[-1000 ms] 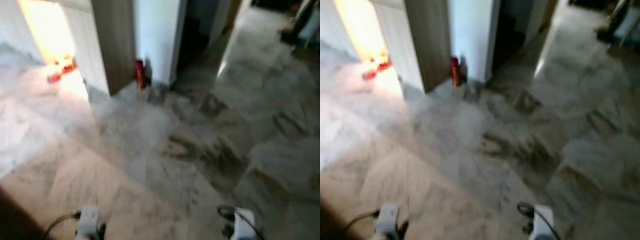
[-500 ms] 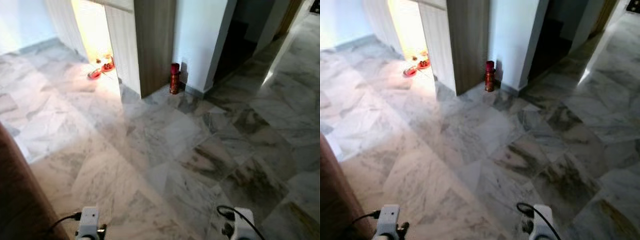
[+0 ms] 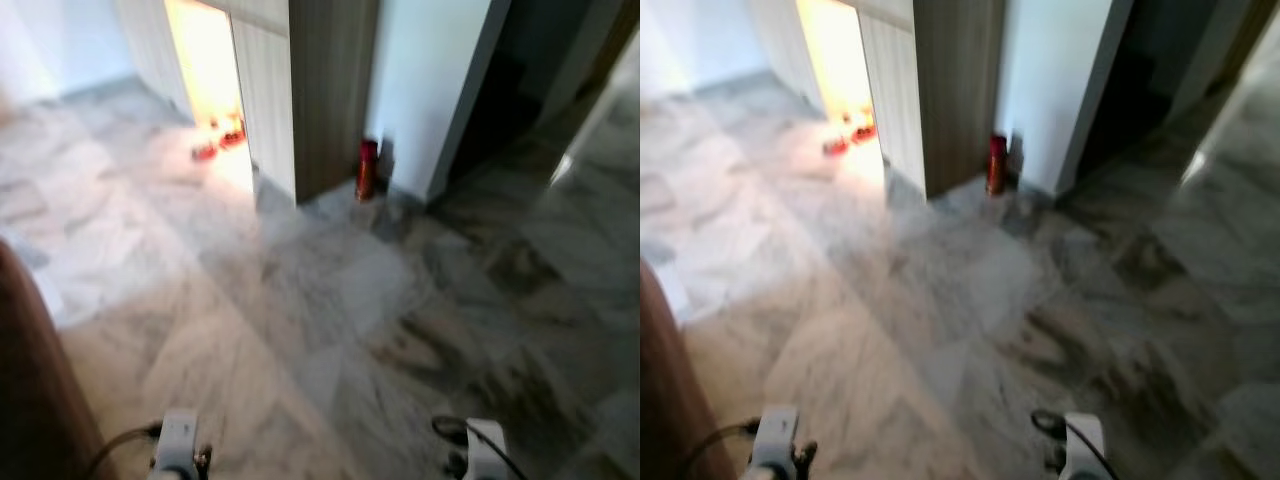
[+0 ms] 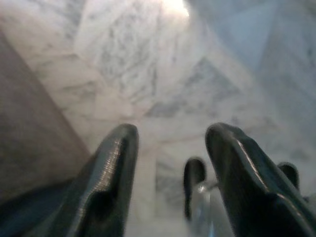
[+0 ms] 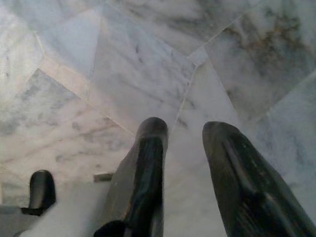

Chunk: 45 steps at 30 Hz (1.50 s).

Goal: Move the pillow to the sofa from floor

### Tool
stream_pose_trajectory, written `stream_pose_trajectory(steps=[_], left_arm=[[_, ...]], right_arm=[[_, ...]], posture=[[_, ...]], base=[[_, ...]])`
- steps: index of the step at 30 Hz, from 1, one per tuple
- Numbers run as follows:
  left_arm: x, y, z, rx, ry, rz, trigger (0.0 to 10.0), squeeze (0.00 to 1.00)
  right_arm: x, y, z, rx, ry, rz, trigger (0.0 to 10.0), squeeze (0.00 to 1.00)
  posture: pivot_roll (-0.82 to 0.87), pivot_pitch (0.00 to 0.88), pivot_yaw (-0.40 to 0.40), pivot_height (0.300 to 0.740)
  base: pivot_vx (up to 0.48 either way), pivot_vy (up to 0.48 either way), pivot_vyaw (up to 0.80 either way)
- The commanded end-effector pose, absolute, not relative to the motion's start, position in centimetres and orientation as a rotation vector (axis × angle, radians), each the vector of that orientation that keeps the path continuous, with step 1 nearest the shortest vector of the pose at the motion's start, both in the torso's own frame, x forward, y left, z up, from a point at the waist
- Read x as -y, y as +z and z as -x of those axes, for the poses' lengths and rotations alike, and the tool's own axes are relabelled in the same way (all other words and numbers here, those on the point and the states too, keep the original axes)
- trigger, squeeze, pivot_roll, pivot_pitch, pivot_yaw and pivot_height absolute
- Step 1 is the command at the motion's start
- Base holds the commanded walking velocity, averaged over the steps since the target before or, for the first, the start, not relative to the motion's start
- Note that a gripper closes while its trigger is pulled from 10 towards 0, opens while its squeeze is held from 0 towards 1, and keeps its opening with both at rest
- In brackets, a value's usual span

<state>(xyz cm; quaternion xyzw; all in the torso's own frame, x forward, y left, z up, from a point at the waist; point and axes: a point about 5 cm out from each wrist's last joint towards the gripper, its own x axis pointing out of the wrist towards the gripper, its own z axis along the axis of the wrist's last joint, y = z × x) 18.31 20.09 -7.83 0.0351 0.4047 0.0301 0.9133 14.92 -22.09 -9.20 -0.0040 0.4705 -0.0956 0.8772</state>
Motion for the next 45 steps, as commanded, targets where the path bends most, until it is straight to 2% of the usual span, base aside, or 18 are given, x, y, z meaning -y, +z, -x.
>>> stream_pose_trajectory(steps=[1, 7, 12, 45], left_arm=[[-20.14, -8.19, -17.64, -0.863, 0.061, -0.073, 10.0, 0.00], [-20.12, -8.22, -17.58, -0.865, 0.061, -0.070, 10.0, 0.00], [-20.12, -8.32, -17.39, -0.871, 0.062, -0.069, 10.0, 0.00], [-20.09, -8.32, -17.42, -0.874, 0.059, -0.066, 10.0, 0.00]], right_arm=[[21.99, -9.00, -15.46, -0.960, -0.214, -0.017, 10.0, 0.00], [22.03, -8.94, -15.56, -0.958, -0.193, 0.013, 10.0, 0.00], [22.02, -8.94, -15.57, -0.957, -0.187, 0.013, 10.0, 0.00], [21.98, -8.92, -15.59, -0.947, -0.197, 0.001, 10.0, 0.00]], posture=[[0.04, 0.000, -0.040, 0.740], [0.04, 0.000, -0.042, 0.740], [0.04, 0.000, -0.043, 0.740], [0.04, 0.000, -0.043, 0.740]], base=[[0.262, 0.000, 0.00], [0.261, 0.000, 0.00], [0.260, 0.000, 0.74], [0.262, 0.000, 0.00]])
